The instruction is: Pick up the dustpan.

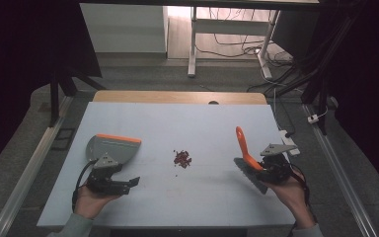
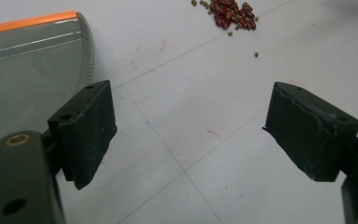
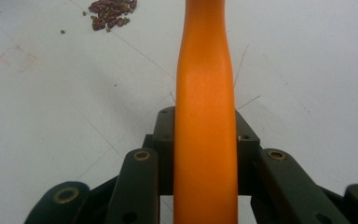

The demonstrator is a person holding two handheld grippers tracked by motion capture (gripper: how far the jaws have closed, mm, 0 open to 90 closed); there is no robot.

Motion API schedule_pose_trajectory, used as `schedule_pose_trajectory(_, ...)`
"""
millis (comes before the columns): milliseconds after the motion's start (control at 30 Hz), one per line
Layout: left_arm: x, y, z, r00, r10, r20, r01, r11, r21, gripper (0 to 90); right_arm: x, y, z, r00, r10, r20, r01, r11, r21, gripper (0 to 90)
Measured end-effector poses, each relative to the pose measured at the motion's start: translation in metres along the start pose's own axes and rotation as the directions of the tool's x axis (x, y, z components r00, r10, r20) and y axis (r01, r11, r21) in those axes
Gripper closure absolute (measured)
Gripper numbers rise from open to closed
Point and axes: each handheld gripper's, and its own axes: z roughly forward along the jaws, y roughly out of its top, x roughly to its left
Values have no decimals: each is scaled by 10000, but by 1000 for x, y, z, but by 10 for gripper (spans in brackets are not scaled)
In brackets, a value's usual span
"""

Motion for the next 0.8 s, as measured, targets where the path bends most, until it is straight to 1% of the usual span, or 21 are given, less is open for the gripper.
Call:
schedule_pose_trajectory(300,-1,1,-1,9999,114,18,-114,9999,-6,168,0,0,0,10000,-4,8,4,10000,-7,709)
schedule_pose_trajectory(600,-3,6,-6,9998,205,-17,-206,9997,-118,169,1,1,0,10000,-26,-36,26,10000,-22,709)
schedule_pose_trajectory(633,-4,6,-8,9997,224,-107,-225,9997,-134,170,0,1,-1,10000,-29,-40,29,10000,-41,708)
schedule_pose_trajectory(733,-7,8,-10,9997,256,-60,-257,9996,-123,169,0,1,-3,10000,2,-35,-3,9999,-128,708)
schedule_pose_trajectory(800,-9,11,-12,9996,262,-137,-264,9995,-167,168,-1,1,-5,10000,17,-27,-17,9998,-201,708)
